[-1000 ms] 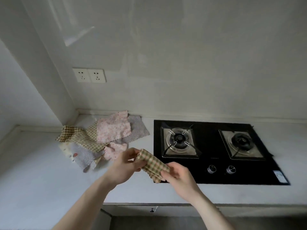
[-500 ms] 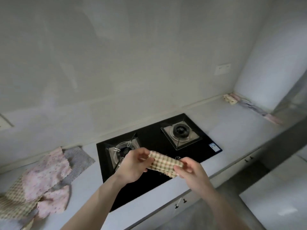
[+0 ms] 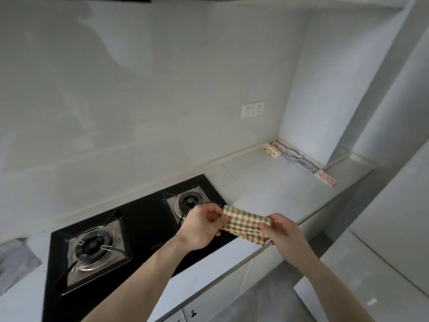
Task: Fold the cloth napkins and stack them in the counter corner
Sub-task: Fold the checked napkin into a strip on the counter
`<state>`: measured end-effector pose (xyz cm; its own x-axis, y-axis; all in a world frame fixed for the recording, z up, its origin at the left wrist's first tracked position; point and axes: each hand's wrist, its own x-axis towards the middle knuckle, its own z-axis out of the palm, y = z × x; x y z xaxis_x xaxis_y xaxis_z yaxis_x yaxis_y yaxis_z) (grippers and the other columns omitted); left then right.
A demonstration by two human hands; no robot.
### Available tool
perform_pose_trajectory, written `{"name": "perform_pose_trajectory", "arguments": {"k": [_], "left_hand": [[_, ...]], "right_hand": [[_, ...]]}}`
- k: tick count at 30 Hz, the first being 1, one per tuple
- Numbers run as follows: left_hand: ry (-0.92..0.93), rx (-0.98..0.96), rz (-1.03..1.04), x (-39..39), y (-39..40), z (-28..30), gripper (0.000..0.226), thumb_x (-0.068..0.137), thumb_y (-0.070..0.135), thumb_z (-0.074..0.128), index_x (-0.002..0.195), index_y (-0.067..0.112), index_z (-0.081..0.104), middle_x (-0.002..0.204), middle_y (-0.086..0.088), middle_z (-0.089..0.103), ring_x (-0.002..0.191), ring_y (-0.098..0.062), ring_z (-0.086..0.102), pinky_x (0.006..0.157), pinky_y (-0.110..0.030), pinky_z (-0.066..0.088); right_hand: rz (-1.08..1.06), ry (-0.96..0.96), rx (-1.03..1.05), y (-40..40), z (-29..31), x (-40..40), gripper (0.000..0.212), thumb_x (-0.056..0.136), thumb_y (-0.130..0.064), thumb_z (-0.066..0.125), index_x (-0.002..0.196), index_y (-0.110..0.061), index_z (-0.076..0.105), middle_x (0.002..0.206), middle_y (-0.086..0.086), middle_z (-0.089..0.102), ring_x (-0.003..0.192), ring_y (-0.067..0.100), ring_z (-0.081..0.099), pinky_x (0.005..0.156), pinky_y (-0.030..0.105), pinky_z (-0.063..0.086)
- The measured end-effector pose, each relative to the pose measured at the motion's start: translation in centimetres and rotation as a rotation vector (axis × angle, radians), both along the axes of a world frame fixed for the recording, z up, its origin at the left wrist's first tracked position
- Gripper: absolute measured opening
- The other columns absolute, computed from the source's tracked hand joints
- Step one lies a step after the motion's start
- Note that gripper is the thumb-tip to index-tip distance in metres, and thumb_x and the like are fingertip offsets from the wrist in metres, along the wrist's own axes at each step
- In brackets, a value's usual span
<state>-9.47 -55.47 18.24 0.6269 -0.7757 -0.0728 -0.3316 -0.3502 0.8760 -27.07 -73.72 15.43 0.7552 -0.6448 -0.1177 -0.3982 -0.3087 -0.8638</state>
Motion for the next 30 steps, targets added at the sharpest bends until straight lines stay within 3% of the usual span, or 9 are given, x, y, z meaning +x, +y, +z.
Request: {"name": "perform_pose_trajectory", "arguments": {"k": [3,9,15,19,23,27,30], "left_hand": [[-0.014,0.007,0.016,-0.3,-3.7,0.2,0.011,0.096,0.027,0.070,0.100,0.017,0.070,0.081,0.003,0.075,0.066,-0.016,0.071,0.065,-0.024,0.060],[-0.072,0.090,0.043,1.5,-10.4,-0.1,0.014,0.096,0.029,0.070,0.096,0.016,0.073,0.076,0.006,0.075,0.054,-0.001,0.063,0.053,-0.011,0.047],[-0.074,0.180,0.013,5.6,-17.2,-1.2,0.016,0.095,0.037,0.070,0.088,0.023,0.073,0.076,0.013,0.076,0.070,-0.007,0.070,0.071,-0.029,0.058],[-0.053,0.261,-0.052,7.6,-22.3,-1.6,0.020,0.096,0.038,0.067,0.091,0.020,0.072,0.079,0.010,0.076,0.071,-0.009,0.069,0.066,-0.024,0.057],[-0.039,0.320,-0.108,9.5,-26.1,-2.2,0.022,0.096,0.039,0.066,0.096,0.018,0.071,0.084,0.009,0.077,0.066,-0.006,0.068,0.062,-0.023,0.056],[-0.128,0.370,-0.128,12.1,-28.0,-2.2,0.015,0.096,0.040,0.065,0.097,0.025,0.069,0.086,0.011,0.076,0.076,-0.014,0.073,0.076,-0.032,0.062],[-0.174,0.384,-0.118,14.1,-29.0,-2.2,0.011,0.093,0.042,0.065,0.097,0.033,0.067,0.094,0.014,0.073,0.080,-0.009,0.071,0.078,-0.032,0.061]], "right_hand": [[-0.006,-0.004,0.001,-4.4,0.4,-0.1,0.005,0.094,-0.033,0.067,0.093,-0.028,0.067,0.086,-0.008,0.074,0.082,0.016,0.073,0.081,0.046,0.062],[0.025,0.034,-0.032,-10.5,0.3,1.6,0.004,0.095,-0.029,0.067,0.092,-0.028,0.065,0.088,-0.003,0.074,0.080,0.018,0.072,0.080,0.042,0.060],[-0.003,0.079,0.031,-15.5,-1.1,4.1,0.004,0.094,-0.027,0.068,0.093,-0.025,0.071,0.077,-0.005,0.074,0.067,0.008,0.068,0.066,0.026,0.055],[-0.104,0.147,0.003,-19.4,-2.7,5.8,0.006,0.091,-0.024,0.067,0.087,-0.022,0.070,0.072,-0.008,0.075,0.072,0.010,0.072,0.077,0.036,0.060],[-0.326,0.188,0.196,-23.9,-5.8,7.7,0.005,0.090,-0.011,0.068,0.094,-0.011,0.072,0.053,-0.010,0.069,0.052,0.010,0.068,0.075,0.040,0.061],[-0.332,0.091,0.319,-26.1,-6.5,8.0,0.011,0.095,-0.013,0.067,0.088,-0.020,0.065,0.079,0.004,0.075,0.068,0.017,0.073,0.067,0.034,0.057],[-0.392,0.070,0.444,-28.4,-7.2,8.9,0.013,0.097,-0.013,0.063,0.087,-0.022,0.063,0.092,0.009,0.073,0.083,0.022,0.072,0.078,0.037,0.058]]}}
